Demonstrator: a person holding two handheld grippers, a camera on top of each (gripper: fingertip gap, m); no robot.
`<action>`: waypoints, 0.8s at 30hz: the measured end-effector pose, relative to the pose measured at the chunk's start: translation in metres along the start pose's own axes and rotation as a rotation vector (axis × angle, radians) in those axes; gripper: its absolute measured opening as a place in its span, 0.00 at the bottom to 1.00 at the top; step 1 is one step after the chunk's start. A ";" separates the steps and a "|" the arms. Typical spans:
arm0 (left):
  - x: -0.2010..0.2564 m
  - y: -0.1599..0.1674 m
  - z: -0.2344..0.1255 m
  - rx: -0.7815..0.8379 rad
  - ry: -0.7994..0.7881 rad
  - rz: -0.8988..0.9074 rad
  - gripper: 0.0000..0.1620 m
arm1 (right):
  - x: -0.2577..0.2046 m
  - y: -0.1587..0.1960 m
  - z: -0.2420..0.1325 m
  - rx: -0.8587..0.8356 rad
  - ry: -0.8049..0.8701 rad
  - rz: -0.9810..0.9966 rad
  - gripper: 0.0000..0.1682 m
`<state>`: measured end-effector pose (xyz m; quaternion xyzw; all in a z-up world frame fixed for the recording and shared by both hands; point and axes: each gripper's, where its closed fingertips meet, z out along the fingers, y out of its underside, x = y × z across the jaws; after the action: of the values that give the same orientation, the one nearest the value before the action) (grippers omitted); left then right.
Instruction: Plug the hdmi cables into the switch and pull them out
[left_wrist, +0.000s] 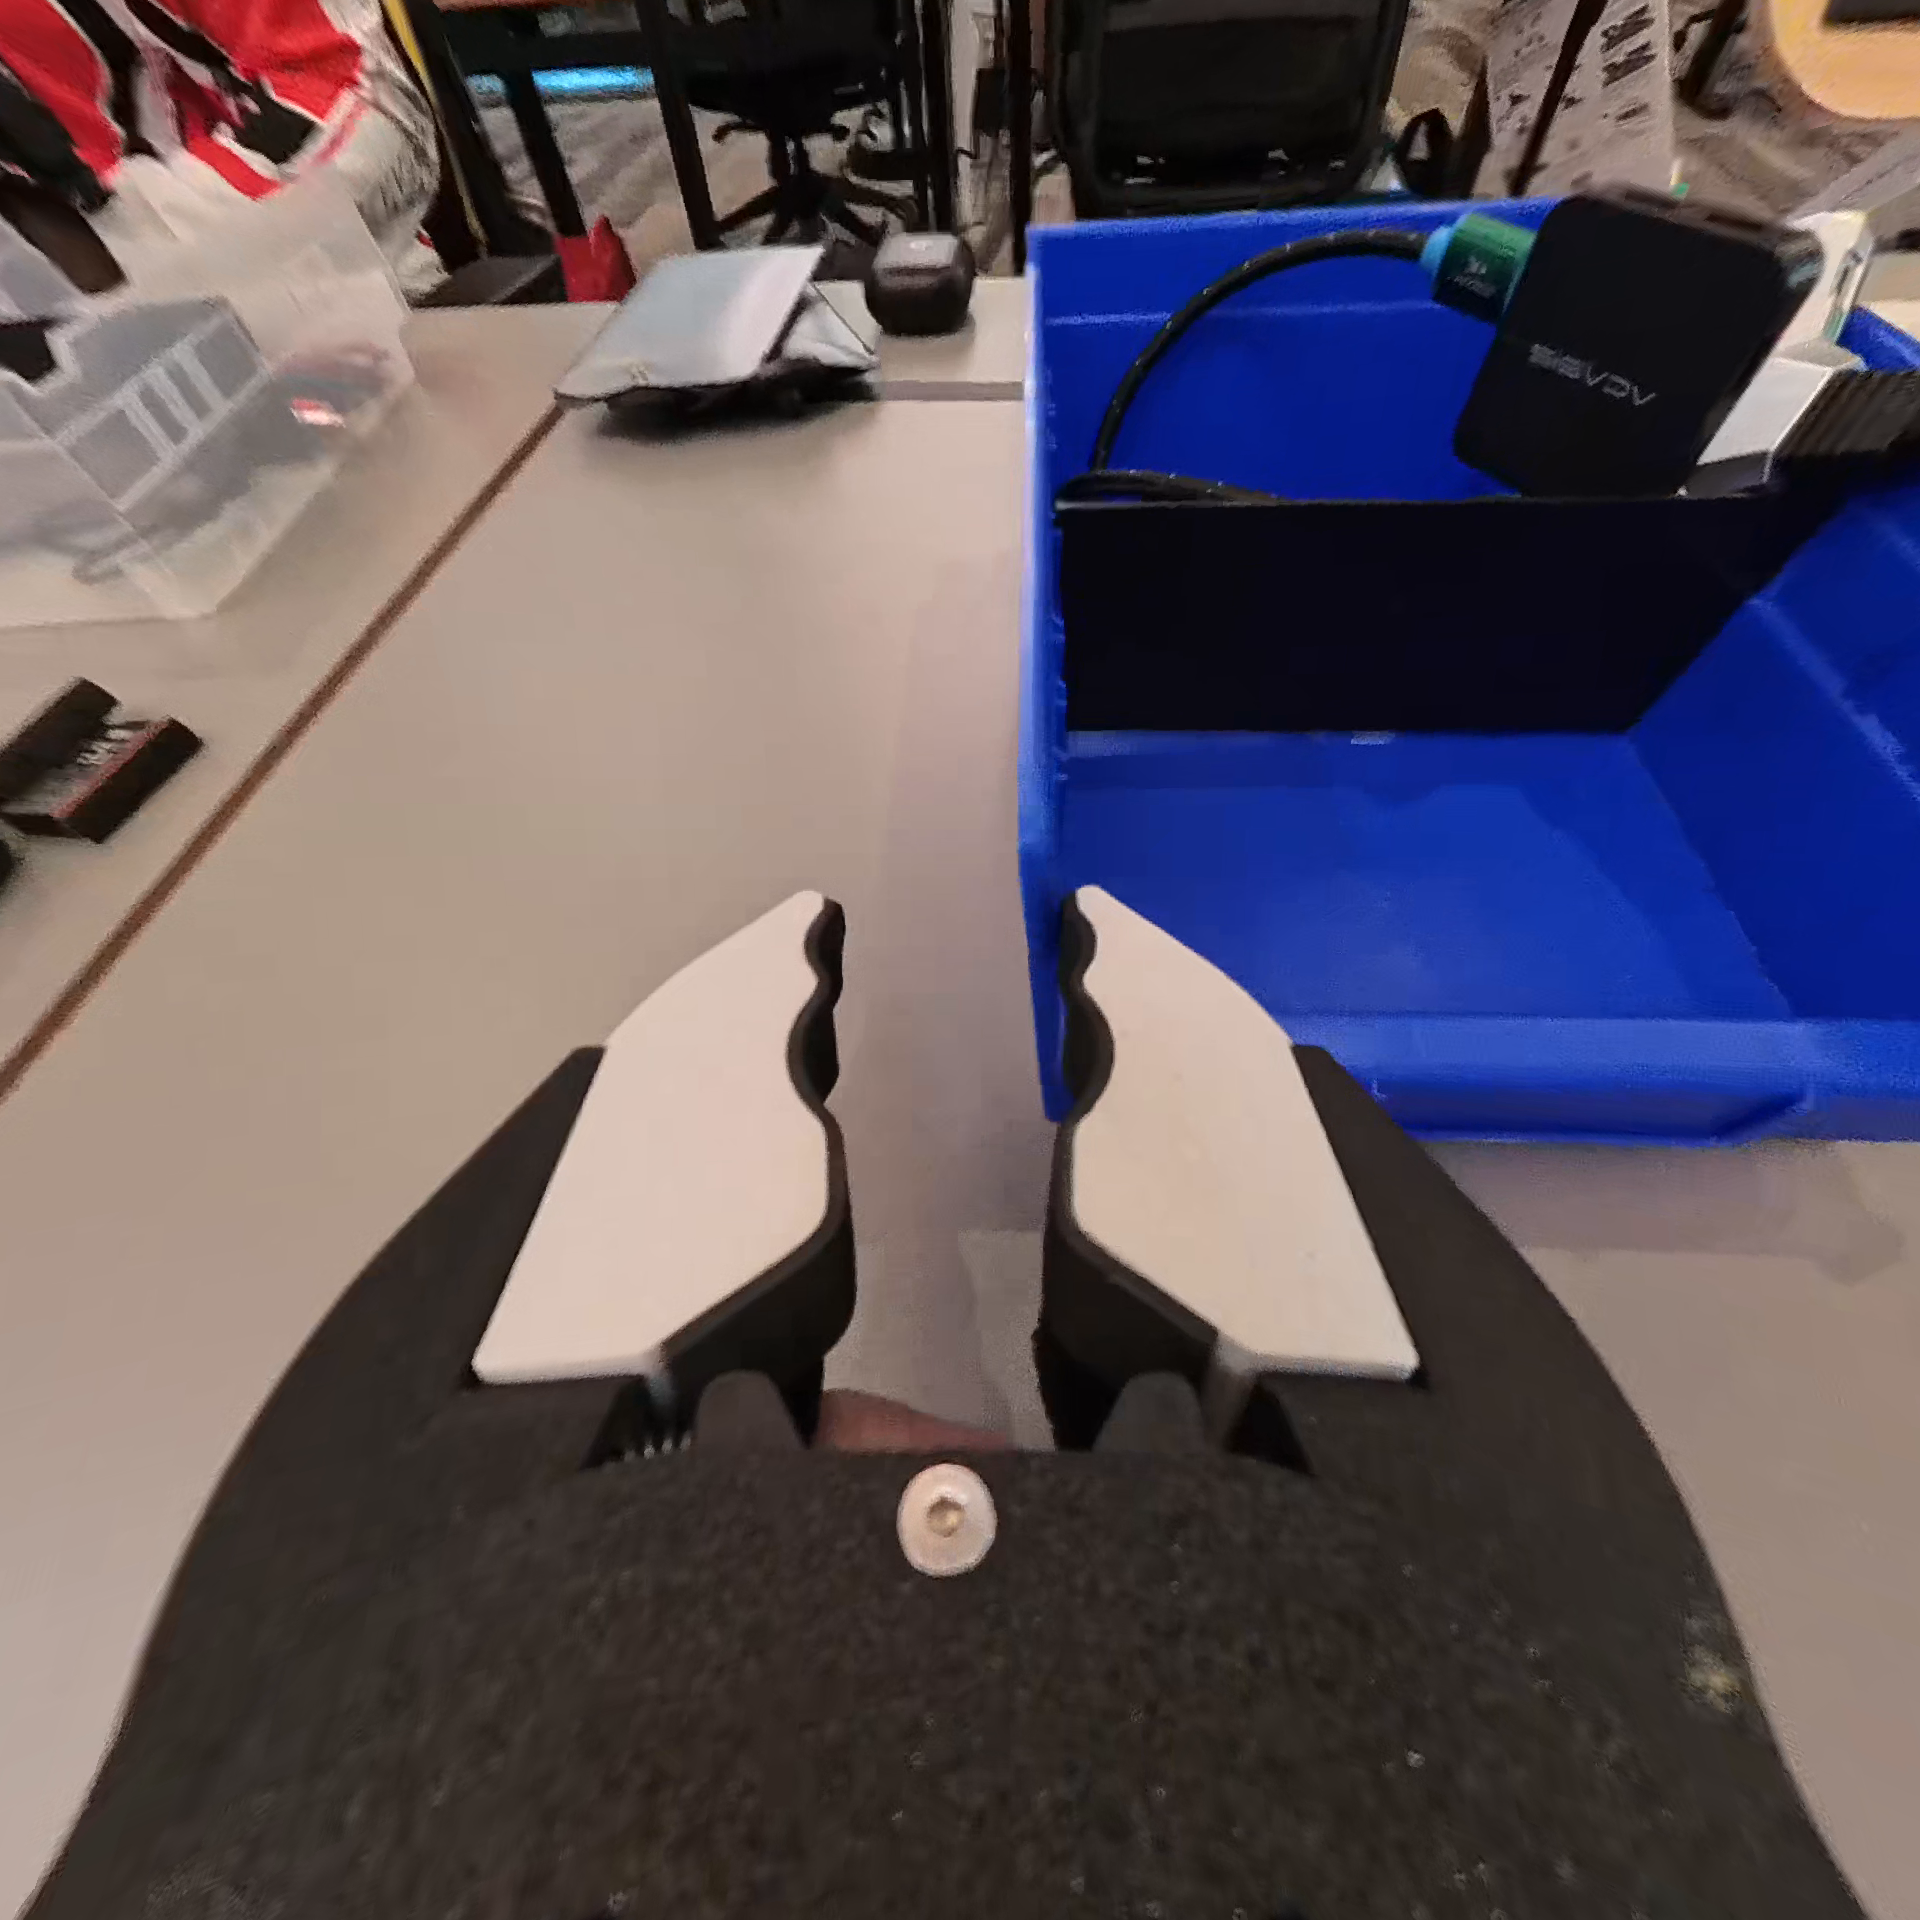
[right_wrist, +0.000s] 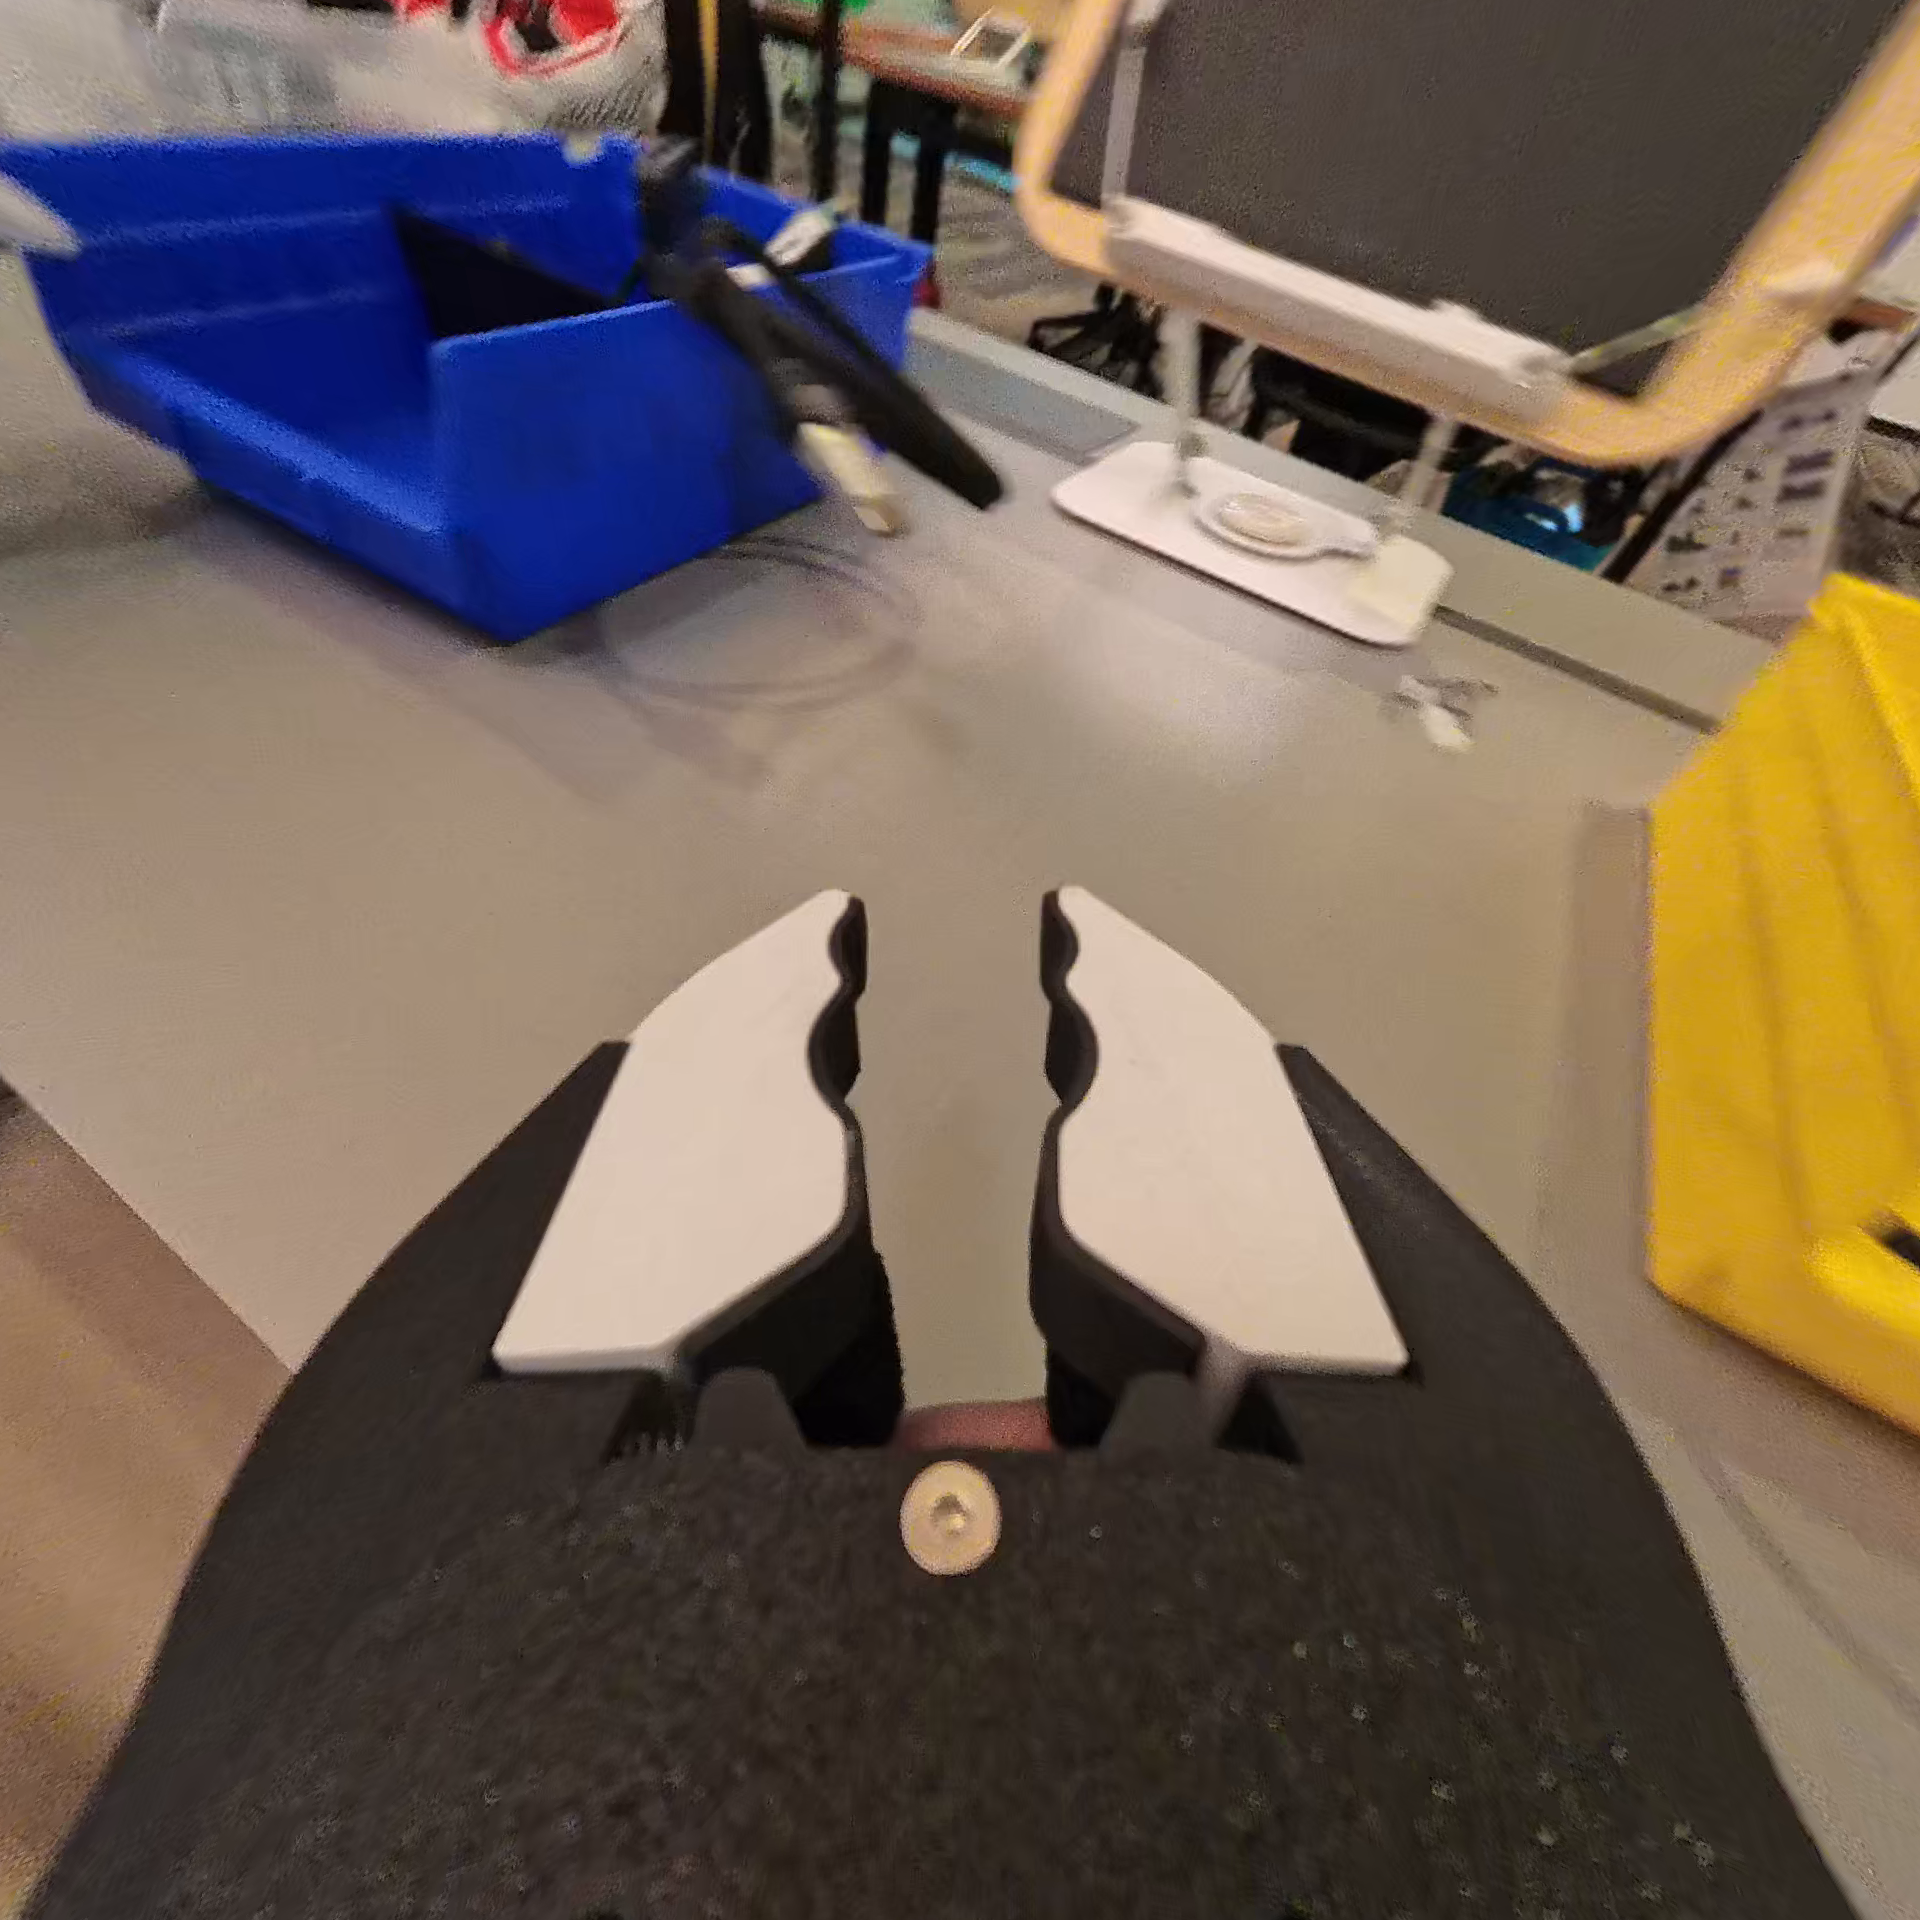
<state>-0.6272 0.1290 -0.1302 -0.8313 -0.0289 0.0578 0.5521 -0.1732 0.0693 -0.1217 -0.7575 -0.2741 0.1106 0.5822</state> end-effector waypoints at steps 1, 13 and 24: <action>-0.001 -0.004 -0.004 0.015 -0.021 0.007 0.24 | 0.020 0.009 -0.013 0.013 0.008 0.032 0.18; 0.109 -0.036 -0.042 0.226 0.229 0.103 0.27 | 0.192 0.026 -0.079 0.159 0.464 0.096 0.22; 0.164 -0.027 -0.045 0.130 0.388 0.034 0.19 | 0.200 0.048 -0.070 0.047 0.425 0.200 0.23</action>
<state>-0.4580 0.1172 -0.0984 -0.7899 0.0961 -0.0924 0.5986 0.0400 0.1128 -0.1157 -0.7733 -0.0664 0.0119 0.6305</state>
